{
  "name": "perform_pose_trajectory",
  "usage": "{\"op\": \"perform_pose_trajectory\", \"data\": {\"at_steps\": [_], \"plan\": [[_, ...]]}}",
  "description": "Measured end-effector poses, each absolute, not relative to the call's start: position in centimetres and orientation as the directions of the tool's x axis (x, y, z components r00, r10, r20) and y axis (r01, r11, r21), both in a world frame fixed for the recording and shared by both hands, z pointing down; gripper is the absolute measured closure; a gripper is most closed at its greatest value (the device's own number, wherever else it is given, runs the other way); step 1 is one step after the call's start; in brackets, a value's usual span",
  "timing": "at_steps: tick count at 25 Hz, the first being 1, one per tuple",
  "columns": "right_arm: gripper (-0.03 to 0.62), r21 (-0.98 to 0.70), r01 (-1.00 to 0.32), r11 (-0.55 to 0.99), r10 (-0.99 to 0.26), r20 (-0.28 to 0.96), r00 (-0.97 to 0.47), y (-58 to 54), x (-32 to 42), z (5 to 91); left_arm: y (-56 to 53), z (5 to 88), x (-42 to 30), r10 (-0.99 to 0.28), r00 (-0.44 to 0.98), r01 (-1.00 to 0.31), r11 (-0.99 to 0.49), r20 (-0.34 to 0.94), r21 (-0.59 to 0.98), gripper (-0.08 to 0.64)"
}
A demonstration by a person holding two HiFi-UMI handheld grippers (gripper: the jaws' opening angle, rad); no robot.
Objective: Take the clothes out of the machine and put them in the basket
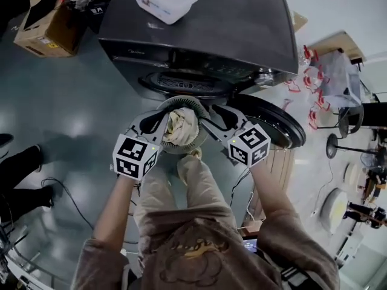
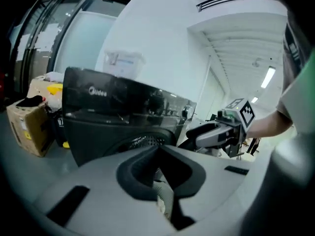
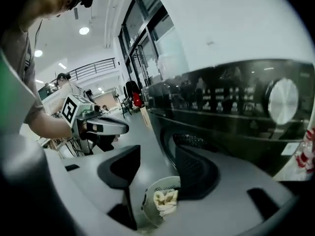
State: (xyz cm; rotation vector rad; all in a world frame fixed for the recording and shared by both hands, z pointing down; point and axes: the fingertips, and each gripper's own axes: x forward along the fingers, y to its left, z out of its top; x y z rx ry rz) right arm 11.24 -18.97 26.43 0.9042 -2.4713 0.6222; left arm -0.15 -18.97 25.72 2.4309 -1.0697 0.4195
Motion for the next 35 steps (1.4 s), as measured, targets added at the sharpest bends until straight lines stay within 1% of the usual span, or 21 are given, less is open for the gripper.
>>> {"op": "perform_pose_trajectory", "data": {"at_steps": [7, 8, 11, 13, 17, 21, 26, 31, 35], "plan": [[0.366, -0.282, -0.675, 0.682, -0.505, 0.486, -0.713, -17.8, 12.6, 13.9, -17.9, 12.7, 0.1, -0.634, 0.644, -0.762, -0.58, 0.429, 0.288, 0.554], [0.38, -0.279, -0.673, 0.685, -0.51, 0.477, -0.716, -17.6, 12.9, 12.4, -17.7, 11.2, 0.4, -0.637, 0.646, -0.761, -0.581, 0.421, 0.288, 0.554], [0.478, -0.257, -0.669, 0.698, -0.536, 0.432, -0.725, -17.4, 13.8, 8.2, -17.0, 7.3, 1.4, -0.646, 0.652, -0.756, -0.592, 0.398, 0.278, 0.554], [0.532, -0.248, -0.668, 0.702, -0.554, 0.399, -0.73, -17.5, 14.8, 5.9, -16.8, 5.4, 2.3, -0.654, 0.653, -0.755, -0.598, 0.381, 0.268, 0.554], [0.595, -0.238, -0.663, 0.71, -0.572, 0.354, -0.74, -17.7, 17.0, 2.7, -16.5, 2.5, 4.1, -0.676, 0.65, -0.759, -0.601, 0.347, 0.25, 0.554], [0.595, -0.202, -0.652, 0.731, -0.57, 0.344, -0.746, -18.4, 18.6, 0.9, -17.0, 0.7, 5.3, -0.688, 0.656, -0.754, -0.61, 0.311, 0.242, 0.554], [0.596, -0.173, -0.671, 0.721, -0.591, 0.352, -0.726, -18.7, 19.2, -0.3, -17.5, -0.5, 5.6, -0.675, 0.678, -0.734, -0.638, 0.289, 0.234, 0.554], [0.597, -0.216, -0.714, 0.666, -0.626, 0.358, -0.693, -18.6, 19.1, -0.6, -18.3, -1.7, 4.9, -0.654, 0.704, -0.709, -0.672, 0.277, 0.216, 0.554], [0.597, -0.212, -0.729, 0.651, -0.634, 0.375, -0.676, -18.5, 19.1, -0.3, -18.8, -2.1, 4.2, -0.656, 0.712, -0.701, -0.68, 0.248, 0.214, 0.554]]}}
